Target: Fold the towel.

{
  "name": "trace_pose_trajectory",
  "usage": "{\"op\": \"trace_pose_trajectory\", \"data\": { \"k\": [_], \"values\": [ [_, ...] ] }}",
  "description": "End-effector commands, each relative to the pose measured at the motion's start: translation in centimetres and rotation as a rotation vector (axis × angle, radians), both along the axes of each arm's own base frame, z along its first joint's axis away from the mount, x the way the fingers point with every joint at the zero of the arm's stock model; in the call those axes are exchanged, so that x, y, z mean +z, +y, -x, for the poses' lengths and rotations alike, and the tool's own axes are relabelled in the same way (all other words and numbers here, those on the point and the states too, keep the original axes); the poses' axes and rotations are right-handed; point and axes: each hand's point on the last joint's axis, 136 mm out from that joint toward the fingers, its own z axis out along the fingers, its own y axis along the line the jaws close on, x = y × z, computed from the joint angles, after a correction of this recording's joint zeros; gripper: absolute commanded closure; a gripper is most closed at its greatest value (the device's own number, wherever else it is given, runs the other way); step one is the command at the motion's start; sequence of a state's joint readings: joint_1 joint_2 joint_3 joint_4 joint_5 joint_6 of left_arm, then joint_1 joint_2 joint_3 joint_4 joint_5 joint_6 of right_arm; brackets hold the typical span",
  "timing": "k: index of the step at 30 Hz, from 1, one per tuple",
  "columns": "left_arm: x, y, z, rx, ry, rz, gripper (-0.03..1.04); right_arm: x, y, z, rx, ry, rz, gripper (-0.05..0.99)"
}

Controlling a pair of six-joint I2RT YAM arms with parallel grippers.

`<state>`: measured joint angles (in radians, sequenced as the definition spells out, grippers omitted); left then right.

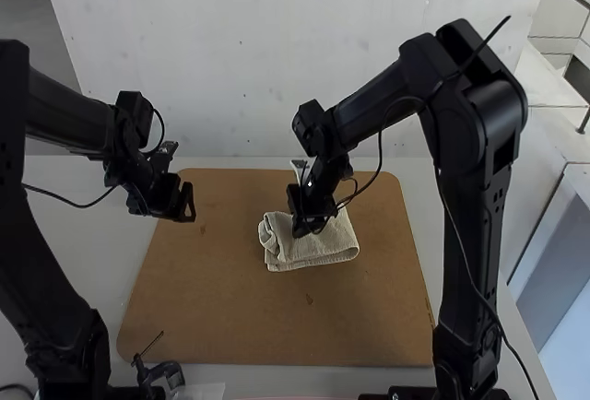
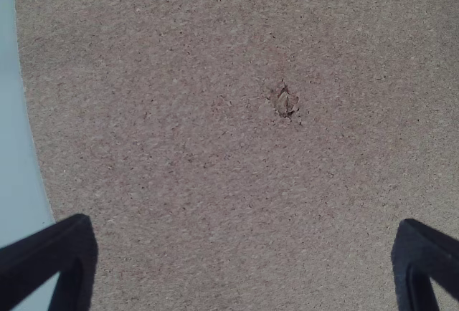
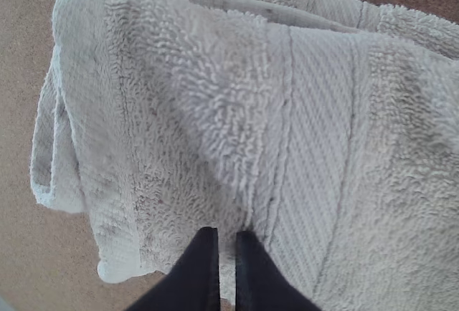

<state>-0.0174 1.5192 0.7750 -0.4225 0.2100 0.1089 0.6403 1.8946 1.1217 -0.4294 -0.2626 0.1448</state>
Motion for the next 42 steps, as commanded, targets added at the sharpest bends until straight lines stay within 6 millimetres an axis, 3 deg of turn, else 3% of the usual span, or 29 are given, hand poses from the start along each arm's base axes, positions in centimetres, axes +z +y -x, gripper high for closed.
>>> {"op": "trace_pose_trajectory", "data": {
  "k": [1, 6, 19, 34, 37, 40, 42],
  "values": [
    [0.6, 0.2, 0.1, -0.004, -0.023, 0.004, 0.10, -1.0, 0.8, 0.6, 0.003, 0.019, 0.012, 0.91],
    [0.5, 0.5, 0.2, 0.002, -0.021, 0.002, 0.10, -1.3, 1.9, 0.9, 0.013, 0.020, 0.000, 0.91],
    [0.5, 0.6, 0.1, 0.000, -0.023, 0.001, 0.10, 0.8, 5.6, 0.7, 0.027, 0.004, -0.071, 0.91],
    [0.0, 1.3, 0.5, 0.016, -0.017, -0.002, 0.10, -2.7, 5.9, 1.8, 0.034, 0.045, -0.056, 0.91],
    [0.0, 1.3, 0.4, 0.015, -0.019, -0.003, 0.10, -2.4, 6.1, 1.5, 0.031, 0.038, -0.067, 0.82],
    [0.0, 1.3, 0.4, 0.012, -0.020, -0.003, 0.10, -0.6, 6.4, 0.9, 0.013, 0.017, -0.097, 0.66],
    [0.1, 1.1, 0.4, 0.009, -0.021, -0.002, 0.10, 0.7, 6.5, 0.5, 0.007, -0.002, -0.117, 0.66]
  ]
}}
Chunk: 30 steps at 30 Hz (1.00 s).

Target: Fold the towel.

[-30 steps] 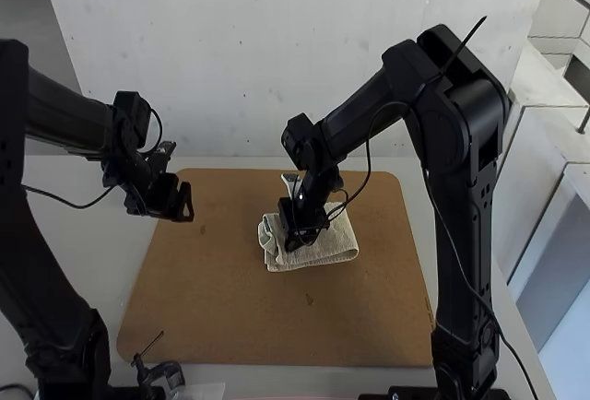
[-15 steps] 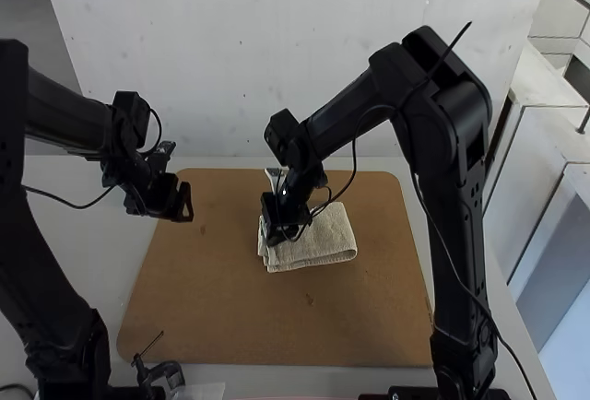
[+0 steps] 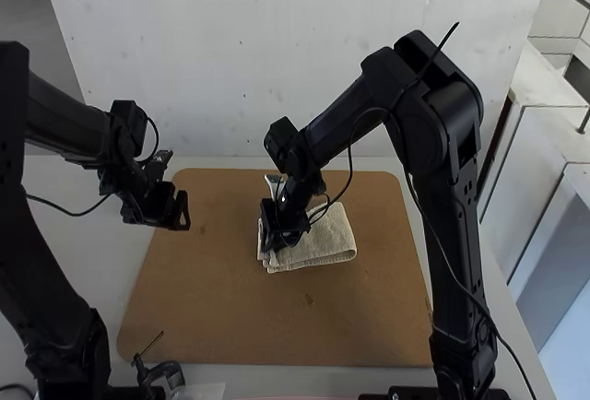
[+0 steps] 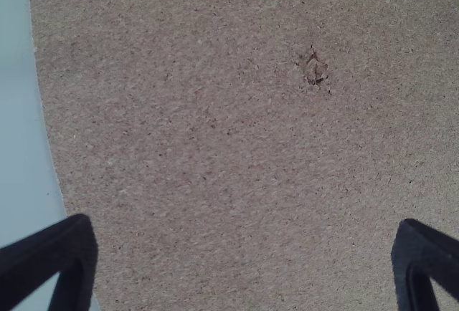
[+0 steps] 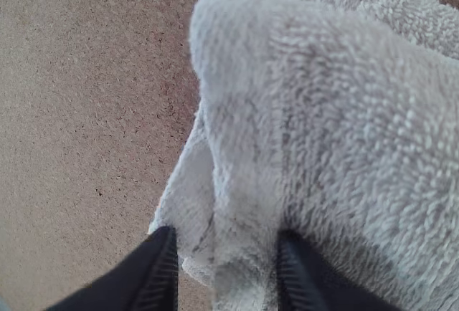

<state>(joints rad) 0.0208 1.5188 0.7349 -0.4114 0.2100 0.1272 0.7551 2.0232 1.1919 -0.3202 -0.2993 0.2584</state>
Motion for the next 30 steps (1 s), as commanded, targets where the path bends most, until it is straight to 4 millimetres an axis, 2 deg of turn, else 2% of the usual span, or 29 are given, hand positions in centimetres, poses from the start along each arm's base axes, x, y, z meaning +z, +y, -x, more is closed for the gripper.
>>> {"op": "trace_pose_trajectory", "data": {
  "k": [1, 9, 12, 17, 20, 21, 22, 27, 30],
  "values": [
    [1.2, -0.2, -0.6, -0.018, -0.046, 0.004, 0.10, 3.2, 0.5, -1.0, -0.024, -0.038, -0.060, 0.66],
    [1.2, -0.7, -0.5, -0.031, -0.046, 0.007, 0.10, 5.4, -1.1, -2.5, -0.074, -0.067, -0.089, 0.65],
    [1.3, -0.8, -0.6, -0.032, -0.048, 0.007, 0.10, 5.1, -1.5, -2.5, -0.078, -0.059, -0.088, 0.64],
    [1.3, -1.1, -0.6, -0.039, -0.048, 0.009, 0.10, 4.6, -1.5, -2.1, -0.070, -0.050, -0.091, 0.53],
    [1.2, -1.1, -0.5, -0.039, -0.046, 0.009, 0.10, 4.4, -1.8, -2.2, -0.076, -0.047, -0.085, 0.55],
    [1.3, -1.1, -0.6, -0.037, -0.048, 0.009, 0.10, 4.1, -2.0, -2.2, -0.079, -0.045, -0.082, 0.60],
    [1.3, -1.1, -0.6, -0.037, -0.048, 0.009, 0.10, 3.8, -2.1, -2.3, -0.082, -0.045, -0.082, 0.61],
    [1.2, -1.0, -0.5, -0.036, -0.044, 0.009, 0.10, 1.8, -2.5, -2.2, -0.086, -0.029, -0.070, 0.61],
    [1.2, -0.9, -0.5, -0.031, -0.046, 0.009, 0.10, 1.3, -2.3, -2.3, -0.086, -0.030, -0.075, 0.61]
  ]
}}
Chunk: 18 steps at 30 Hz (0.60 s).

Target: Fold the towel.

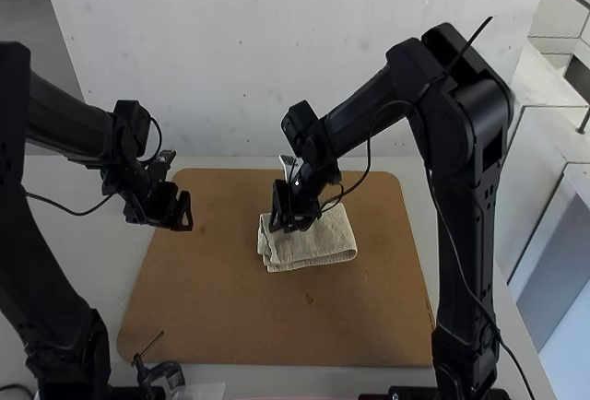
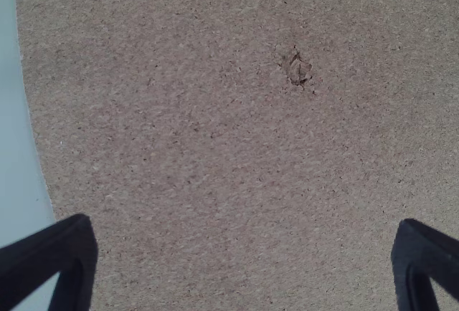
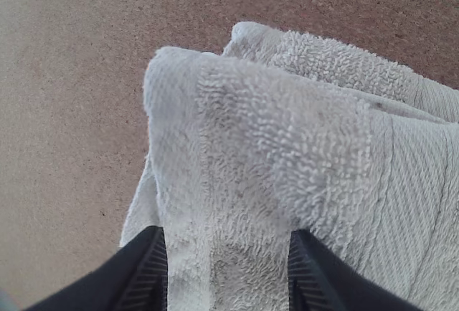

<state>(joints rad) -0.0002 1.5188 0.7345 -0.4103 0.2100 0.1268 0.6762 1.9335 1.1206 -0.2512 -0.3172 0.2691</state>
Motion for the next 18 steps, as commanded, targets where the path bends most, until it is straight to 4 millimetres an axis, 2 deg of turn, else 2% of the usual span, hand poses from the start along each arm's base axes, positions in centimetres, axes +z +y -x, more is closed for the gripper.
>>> {"op": "trace_pose_trajectory", "data": {
  "k": [1, 6, 9, 15, 18],
  "values": [
    [1.2, -0.2, -0.6, -0.011, -0.046, 0.009, 0.10, -0.9, -0.1, -0.2, -0.003, 0.010, -0.015, 0.61],
    [1.2, 0.0, -0.6, -0.004, -0.046, 0.009, 0.10, -0.7, 0.8, -1.7, -0.032, -0.040, -0.072, 0.61],
    [1.2, 0.2, -0.6, 0.000, -0.046, 0.008, 0.10, -1.0, 1.0, -1.9, -0.037, -0.042, -0.078, 0.61],
    [1.2, 0.4, -0.5, 0.005, -0.047, 0.007, 0.10, -1.2, 0.9, -2.3, -0.063, -0.050, -0.099, 0.60],
    [1.4, 0.4, -0.5, 0.005, -0.053, 0.007, 0.10, -1.0, 0.7, -3.3, -0.097, -0.067, -0.126, 0.58]
  ]
}}
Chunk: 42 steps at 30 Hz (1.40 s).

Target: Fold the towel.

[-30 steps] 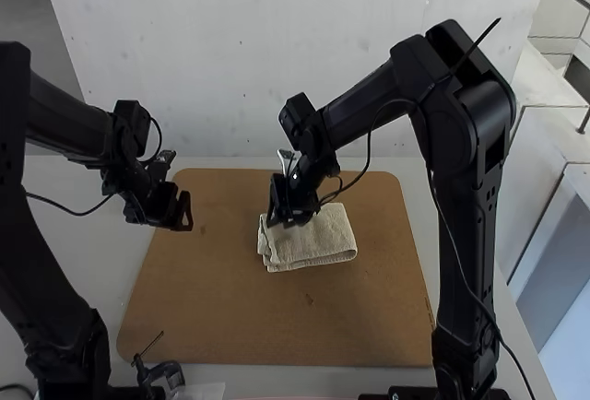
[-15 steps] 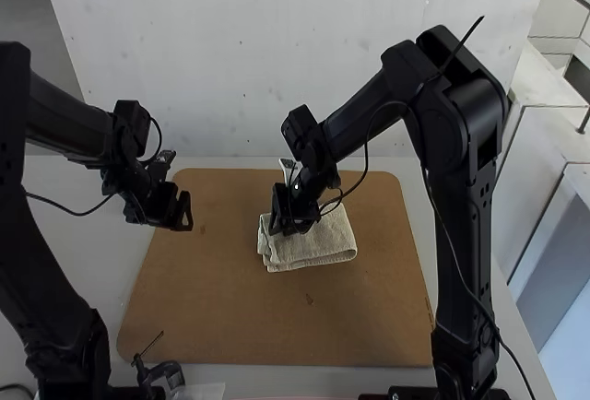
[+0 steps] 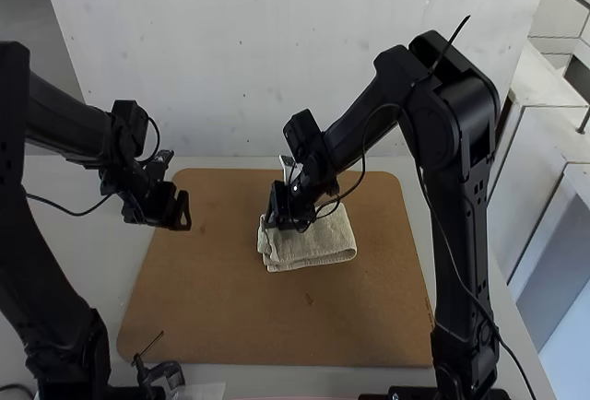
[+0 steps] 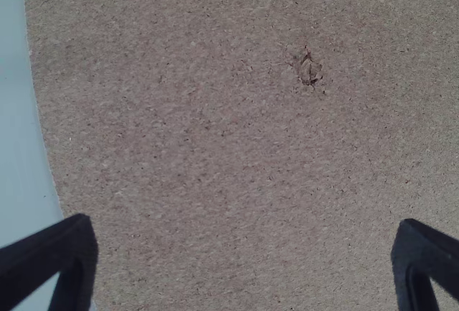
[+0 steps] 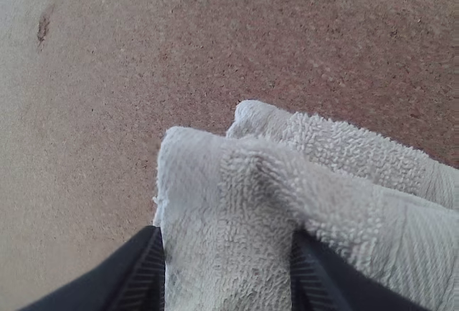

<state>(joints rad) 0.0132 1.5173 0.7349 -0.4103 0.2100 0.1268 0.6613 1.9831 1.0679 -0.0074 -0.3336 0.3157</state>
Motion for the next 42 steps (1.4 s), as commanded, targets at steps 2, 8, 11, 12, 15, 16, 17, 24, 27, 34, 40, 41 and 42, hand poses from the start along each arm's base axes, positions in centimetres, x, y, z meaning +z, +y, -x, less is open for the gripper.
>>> {"op": "trace_pose_trajectory", "data": {
  "k": [2, 8, 11, 12, 15, 16, 17, 24, 27, 34, 40, 41, 42],
  "values": [
    [1.4, 0.0, -0.3, -0.008, -0.054, 0.006, 0.10, 0.2, -0.7, -1.2, -0.060, 0.003, -0.035, 0.57],
    [1.3, 0.0, -0.1, -0.010, -0.053, 0.006, 0.10, 1.6, -0.5, -2.4, -0.093, -0.029, -0.081, 0.51],
    [1.3, 0.0, 0.0, -0.008, -0.051, 0.006, 0.10, 2.6, -0.2, -2.6, -0.100, -0.036, -0.108, 0.48],
    [1.3, 0.1, 0.0, -0.008, -0.053, 0.006, 0.10, 3.0, -0.1, -2.7, -0.105, -0.043, -0.119, 0.48],
    [1.5, 0.1, -0.1, -0.008, -0.060, 0.005, 0.10, 5.8, 0.2, -3.4, -0.122, -0.091, -0.174, 0.42],
    [1.7, 0.1, -0.1, -0.008, -0.067, 0.005, 0.10, 7.1, 0.1, -3.9, -0.140, -0.113, -0.202, 0.42],
    [2.1, 0.1, -0.2, -0.007, -0.078, 0.006, 0.10, 8.7, 0.0, -4.6, -0.162, -0.147, -0.242, 0.42],
    [7.4, -0.3, -2.0, 0.023, -0.315, 0.019, 0.10, 19.4, -7.1, -9.3, -0.386, -0.466, -0.275, 0.43],
    [9.9, 0.3, -2.8, 0.075, -0.458, 0.015, 0.10, 23.1, -11.5, -9.7, -0.461, -0.590, -0.267, 0.42],
    [13.5, 0.7, -2.7, 0.145, -0.746, -0.052, 0.12, 25.3, -21.5, -7.4, -0.559, -0.770, -0.136, 0.25],
    [14.2, -0.2, -1.4, 0.131, -0.876, -0.032, 0.12, 21.5, -28.6, -4.4, -0.668, -0.842, -0.026, 0.11],
    [14.1, -0.3, -1.2, 0.131, -0.888, -0.028, 0.12, 21.1, -29.5, -3.9, -0.686, -0.860, -0.030, 0.11],
    [14.0, -0.3, -1.1, 0.133, -0.892, -0.028, 0.12, 21.0, -30.1, -3.5, -0.699, -0.879, -0.034, 0.11]
  ]
}}
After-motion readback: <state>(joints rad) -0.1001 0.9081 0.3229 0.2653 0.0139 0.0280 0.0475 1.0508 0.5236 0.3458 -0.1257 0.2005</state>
